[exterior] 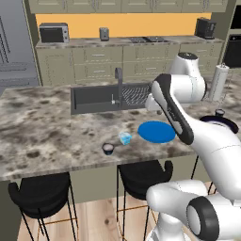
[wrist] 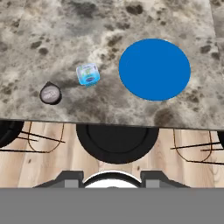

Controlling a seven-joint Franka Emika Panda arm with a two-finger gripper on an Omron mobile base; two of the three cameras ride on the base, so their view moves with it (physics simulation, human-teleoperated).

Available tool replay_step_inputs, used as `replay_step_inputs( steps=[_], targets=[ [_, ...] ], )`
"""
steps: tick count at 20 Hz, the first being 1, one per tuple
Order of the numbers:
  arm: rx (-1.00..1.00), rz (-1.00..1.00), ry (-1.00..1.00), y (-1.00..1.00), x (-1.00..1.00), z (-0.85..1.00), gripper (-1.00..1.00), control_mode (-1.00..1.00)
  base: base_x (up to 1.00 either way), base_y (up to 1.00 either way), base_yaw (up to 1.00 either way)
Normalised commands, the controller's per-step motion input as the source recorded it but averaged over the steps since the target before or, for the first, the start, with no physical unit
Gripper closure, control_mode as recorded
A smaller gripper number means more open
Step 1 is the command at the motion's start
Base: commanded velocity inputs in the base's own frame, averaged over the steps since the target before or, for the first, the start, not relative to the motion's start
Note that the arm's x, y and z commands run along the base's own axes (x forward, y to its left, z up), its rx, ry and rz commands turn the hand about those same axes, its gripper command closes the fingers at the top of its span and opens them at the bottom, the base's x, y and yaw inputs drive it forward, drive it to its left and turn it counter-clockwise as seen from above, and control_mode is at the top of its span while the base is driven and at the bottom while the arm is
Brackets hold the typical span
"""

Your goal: Place two yogurt containers on each plate.

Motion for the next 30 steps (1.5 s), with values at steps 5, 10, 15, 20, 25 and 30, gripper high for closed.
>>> replay_step_inputs(
  steps=[5,10,15,20,25,30],
  targets=[
    [0.00,0.01,0.00,0.17,-0.07,0.00,-1.00,-1.00,0.00,0.00,0.00],
    [-0.01,0.09,0.02,0.52,-0.02,-0.06,-1.00,-1.00,0.00,0.00,0.00],
    [0.00,0.23,0.00,0.21,0.23,-0.31,-1.00,-1.00,0.00,0.00,0.00],
    [-0.01,0.24,0.02,0.11,0.47,-0.61,-1.00,-1.00,0.00,0.00,0.00],
    [-0.01,0.11,0.02,0.01,0.45,-0.62,-1.00,-1.00,0.00,0.00,0.00],
    [-0.05,0.05,0.04,0.10,0.39,-0.51,-1.00,-1.00,0.00,0.00,0.00]
  ],
)
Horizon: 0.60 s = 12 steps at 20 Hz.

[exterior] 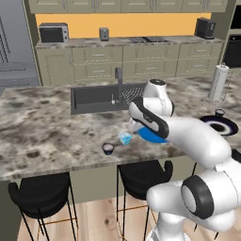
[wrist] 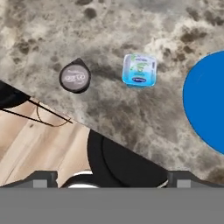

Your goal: Place two yogurt containers on each plate.

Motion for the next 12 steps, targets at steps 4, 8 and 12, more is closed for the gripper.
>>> replay_step_inputs(
  steps=[4,8,12],
  targets=[
    [-0.04,0.00,0.02,0.32,0.37,-0.37,-1.00,-1.00,0.00,0.00,0.00],
    [0.00,-0.06,0.00,0.15,0.28,-0.22,-1.00,-1.00,0.00,0.00,0.00],
    [0.01,-0.11,0.00,0.00,0.22,-0.22,-1.00,-1.00,0.00,0.00,0.00]
  ],
)
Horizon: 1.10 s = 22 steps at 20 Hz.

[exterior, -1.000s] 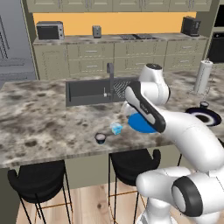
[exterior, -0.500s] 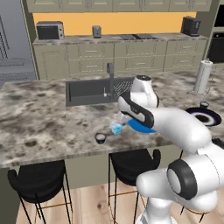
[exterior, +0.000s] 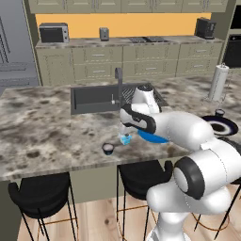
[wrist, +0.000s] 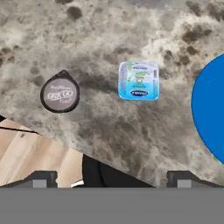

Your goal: Place two yogurt containers on each plate.

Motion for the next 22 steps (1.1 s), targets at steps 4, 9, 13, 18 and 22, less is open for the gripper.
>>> replay_step_inputs(
  steps=[4,9,13,18,22],
  targets=[
    [0.05,-0.08,0.00,0.00,0.25,-0.27,-1.00,-1.00,0.00,0.00,0.00],
    [0.05,-0.01,0.00,0.00,0.31,-0.23,-1.00,-1.00,0.00,0.00,0.00],
    [0.00,0.00,0.00,0.00,0.28,-0.23,-1.00,-1.00,0.00,0.00,0.00],
    [0.00,0.00,0.00,0.00,0.35,-0.16,-1.00,-1.00,0.00,0.00,0.00],
    [0.00,0.00,0.00,0.00,0.30,-0.24,-1.00,-1.00,0.00,0.00,0.00]
  ],
)
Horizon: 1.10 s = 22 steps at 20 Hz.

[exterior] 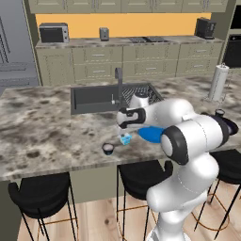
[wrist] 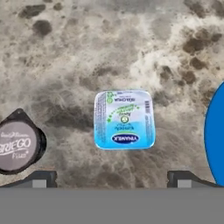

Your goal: Place two yogurt containers on each plate.

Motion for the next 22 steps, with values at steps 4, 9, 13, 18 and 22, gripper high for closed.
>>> replay_step_inputs(
  steps=[4,9,13,18,22],
  targets=[
    [0.00,0.00,0.00,0.00,0.18,-0.28,-1.00,-1.00,0.00,0.00,0.00],
    [0.00,0.00,0.00,0.00,0.13,-0.29,-1.00,-1.00,0.00,0.00,0.00],
    [0.00,0.00,0.00,0.00,0.24,-0.23,-1.00,-1.00,0.00,0.00,0.00],
    [0.00,0.00,0.00,0.00,0.30,-0.10,-1.00,-1.00,0.00,0.00,0.00],
    [0.00,0.00,0.00,0.01,0.21,-0.11,-1.00,-1.00,0.00,0.00,0.00]
  ],
)
